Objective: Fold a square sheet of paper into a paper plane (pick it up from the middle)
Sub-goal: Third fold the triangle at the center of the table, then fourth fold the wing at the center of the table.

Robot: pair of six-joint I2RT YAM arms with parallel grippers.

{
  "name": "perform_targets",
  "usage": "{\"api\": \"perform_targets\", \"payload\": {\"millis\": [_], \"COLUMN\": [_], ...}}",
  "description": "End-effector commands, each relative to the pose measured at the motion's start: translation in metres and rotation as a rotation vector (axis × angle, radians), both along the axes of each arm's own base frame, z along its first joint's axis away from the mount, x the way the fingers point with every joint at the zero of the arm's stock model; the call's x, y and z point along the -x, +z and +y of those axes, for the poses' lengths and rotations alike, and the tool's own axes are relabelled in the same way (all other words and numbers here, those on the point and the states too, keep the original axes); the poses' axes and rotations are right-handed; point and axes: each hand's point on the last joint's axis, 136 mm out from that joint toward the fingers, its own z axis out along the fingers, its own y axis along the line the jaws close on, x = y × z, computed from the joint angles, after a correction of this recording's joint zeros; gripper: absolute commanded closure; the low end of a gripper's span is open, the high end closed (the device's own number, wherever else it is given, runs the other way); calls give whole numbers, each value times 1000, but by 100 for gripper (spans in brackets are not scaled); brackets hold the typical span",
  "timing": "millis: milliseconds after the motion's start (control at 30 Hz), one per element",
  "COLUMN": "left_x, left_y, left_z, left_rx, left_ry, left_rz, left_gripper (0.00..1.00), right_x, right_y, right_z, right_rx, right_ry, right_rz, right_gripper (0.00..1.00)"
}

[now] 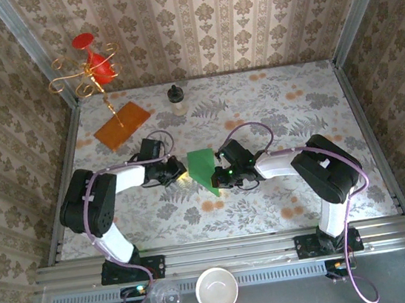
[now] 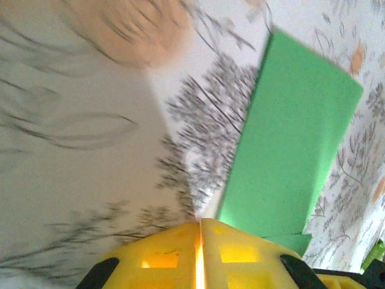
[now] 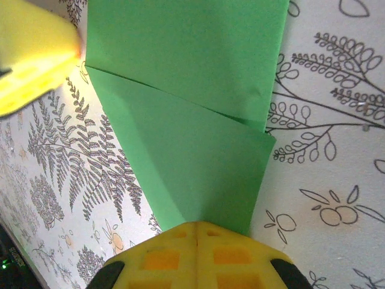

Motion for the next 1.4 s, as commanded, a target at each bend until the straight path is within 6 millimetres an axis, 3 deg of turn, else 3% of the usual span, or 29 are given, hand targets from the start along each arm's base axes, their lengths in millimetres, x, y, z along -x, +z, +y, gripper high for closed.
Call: {"api": "perform_targets", "payload": {"millis": [0, 100, 200, 333, 600, 1033, 1367], "left_x": [-2, 1, 11, 27, 45, 41, 40], "left_y": [10, 29, 42, 45, 38, 25, 23], "left_z": [19, 13, 4, -8, -33, -42, -42], "left_rx": [-76, -29, 23, 78, 145, 158, 160], "left_ry": [4, 9, 19, 28, 9, 16, 15], "left_rz": [-23, -49, -56, -33, 29, 65, 70], "left_gripper": [86, 83, 77, 65, 51, 51, 52], "right_x": [12, -3, -12, -18, -19, -29, -33], "right_y": [-15, 22, 52, 62, 43, 17, 8], "right_z": [-21, -1, 7, -1, -7, -24, -17], "right_rx": [83, -28, -104, -114, -87, 45, 42], "right_ry": [-37, -35, -46, -85, -99, -130, -105], "right_rz": [66, -1, -70, -115, -74, -64, -45], "right_gripper": [91, 87, 76, 67, 66, 65, 78]}}
